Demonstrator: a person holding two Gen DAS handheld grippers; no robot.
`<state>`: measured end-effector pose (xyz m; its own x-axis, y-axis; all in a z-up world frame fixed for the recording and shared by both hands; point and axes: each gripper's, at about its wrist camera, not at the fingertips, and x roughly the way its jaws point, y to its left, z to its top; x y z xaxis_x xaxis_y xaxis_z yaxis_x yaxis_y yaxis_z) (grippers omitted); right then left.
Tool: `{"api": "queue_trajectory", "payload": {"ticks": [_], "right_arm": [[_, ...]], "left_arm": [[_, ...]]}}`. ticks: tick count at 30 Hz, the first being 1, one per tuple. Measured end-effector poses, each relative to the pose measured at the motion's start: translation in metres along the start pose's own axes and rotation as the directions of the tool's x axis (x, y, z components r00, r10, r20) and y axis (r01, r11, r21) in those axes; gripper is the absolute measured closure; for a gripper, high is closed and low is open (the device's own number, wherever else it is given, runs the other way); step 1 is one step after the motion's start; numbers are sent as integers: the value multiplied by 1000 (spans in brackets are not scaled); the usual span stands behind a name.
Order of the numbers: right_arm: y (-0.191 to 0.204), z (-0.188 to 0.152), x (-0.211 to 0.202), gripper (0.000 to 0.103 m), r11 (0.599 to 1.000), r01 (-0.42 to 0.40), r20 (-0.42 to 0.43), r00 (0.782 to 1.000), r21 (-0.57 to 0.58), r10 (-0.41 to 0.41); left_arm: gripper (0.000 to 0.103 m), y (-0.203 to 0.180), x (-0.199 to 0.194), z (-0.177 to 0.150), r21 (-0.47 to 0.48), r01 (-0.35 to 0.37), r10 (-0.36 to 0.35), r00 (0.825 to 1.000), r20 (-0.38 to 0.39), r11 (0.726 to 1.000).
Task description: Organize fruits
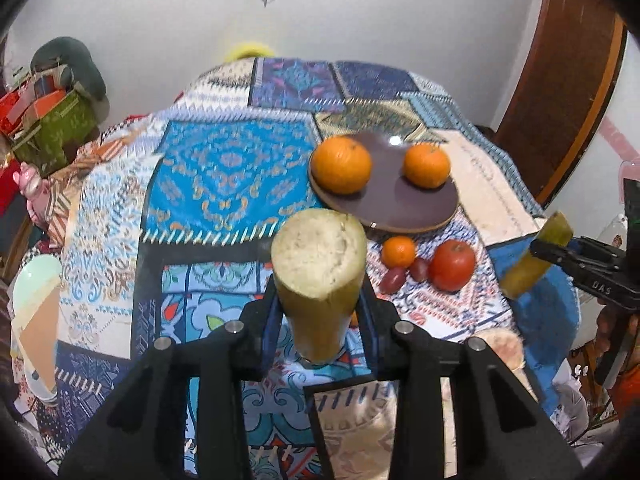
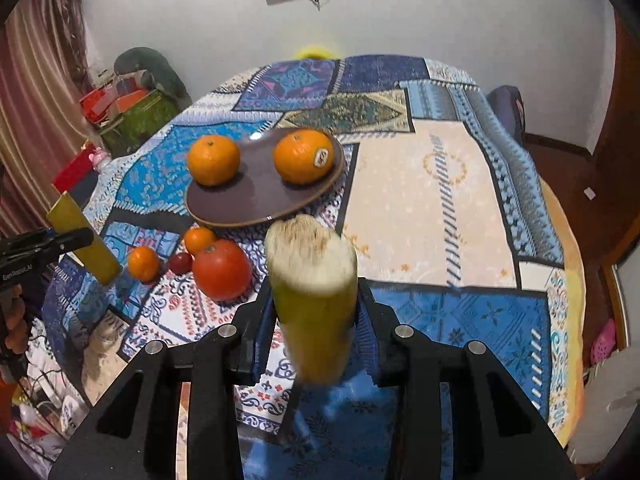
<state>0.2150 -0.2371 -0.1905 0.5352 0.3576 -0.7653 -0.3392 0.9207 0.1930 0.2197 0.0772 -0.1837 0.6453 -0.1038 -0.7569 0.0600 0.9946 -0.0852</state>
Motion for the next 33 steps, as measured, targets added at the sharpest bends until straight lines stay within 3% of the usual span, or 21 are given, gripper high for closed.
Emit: {"api": "queue_trajectory", "payload": {"ticks": [16,33], "right_arm": [[8,34,-14,69,1000,-21,94,995,-10,22],[22,72,8,69,996,-52,125,990,-72,61]], "left_arm": [[68,-27,-1,35,32,38,-40,997,70,999],[68,-59,46,72,96,89,-94,994,51,991]]}}
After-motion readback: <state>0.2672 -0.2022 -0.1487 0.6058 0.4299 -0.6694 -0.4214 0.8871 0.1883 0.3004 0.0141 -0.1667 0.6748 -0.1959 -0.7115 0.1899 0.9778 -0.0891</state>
